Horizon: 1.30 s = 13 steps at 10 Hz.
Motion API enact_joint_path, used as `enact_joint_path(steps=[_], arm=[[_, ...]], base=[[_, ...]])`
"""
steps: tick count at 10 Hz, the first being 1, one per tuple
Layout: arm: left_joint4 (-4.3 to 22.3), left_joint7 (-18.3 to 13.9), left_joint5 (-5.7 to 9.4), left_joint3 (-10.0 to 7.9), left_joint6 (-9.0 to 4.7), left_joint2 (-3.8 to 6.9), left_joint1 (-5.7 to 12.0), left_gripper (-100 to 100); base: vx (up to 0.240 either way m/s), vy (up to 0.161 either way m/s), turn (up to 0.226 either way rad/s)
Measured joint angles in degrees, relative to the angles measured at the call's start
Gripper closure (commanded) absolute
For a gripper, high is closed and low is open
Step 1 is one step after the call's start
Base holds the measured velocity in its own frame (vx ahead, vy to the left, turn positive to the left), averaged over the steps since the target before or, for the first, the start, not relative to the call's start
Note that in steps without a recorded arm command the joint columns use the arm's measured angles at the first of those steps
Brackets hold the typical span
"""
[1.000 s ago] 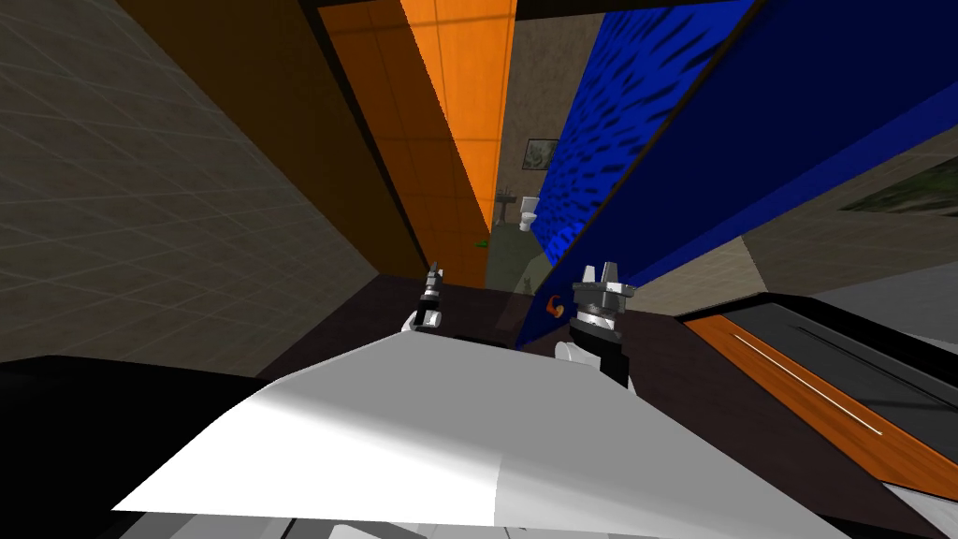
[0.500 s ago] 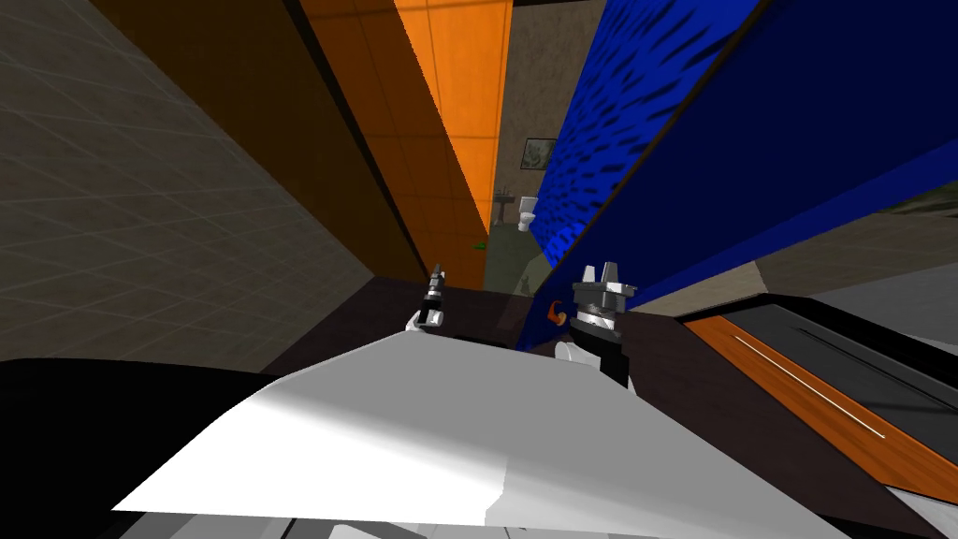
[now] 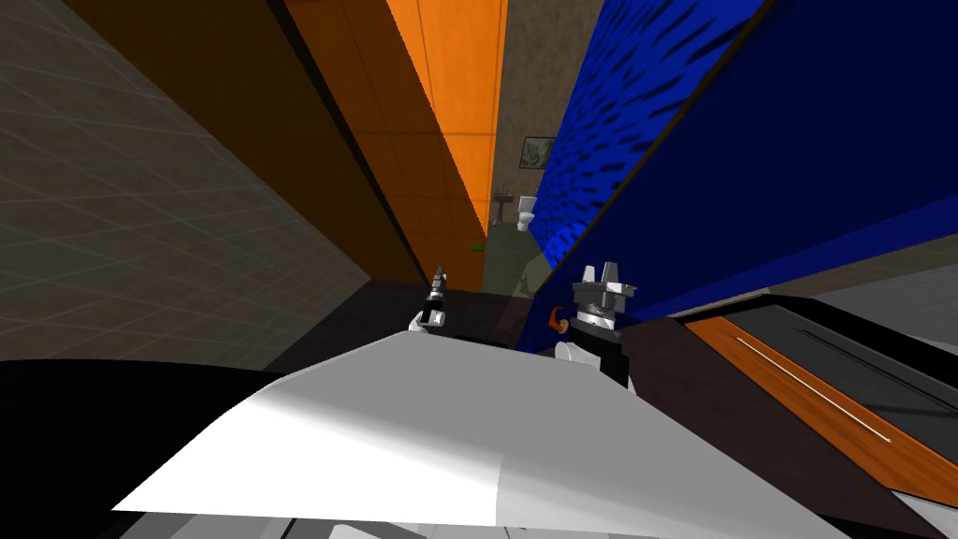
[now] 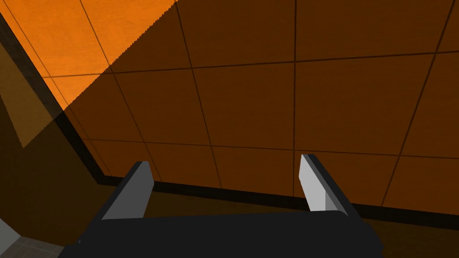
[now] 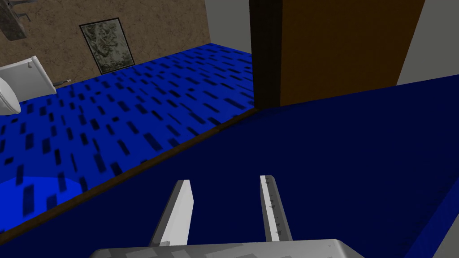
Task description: Pull the door open
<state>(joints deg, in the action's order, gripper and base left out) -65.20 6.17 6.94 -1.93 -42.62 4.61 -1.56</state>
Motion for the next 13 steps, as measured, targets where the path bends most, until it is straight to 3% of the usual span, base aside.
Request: enact_joint_path(steps=[4,13], arm=[[6.78,0.44,0.41,-0.35,-1.29,-0.54,2.98,-100],[18.14,1.63,1.12,-0.83,-2.64,-2.60,7.71,-100]], base=[[0.095,-0.007,-0.027],[0.104,-0.006,-0.026]])
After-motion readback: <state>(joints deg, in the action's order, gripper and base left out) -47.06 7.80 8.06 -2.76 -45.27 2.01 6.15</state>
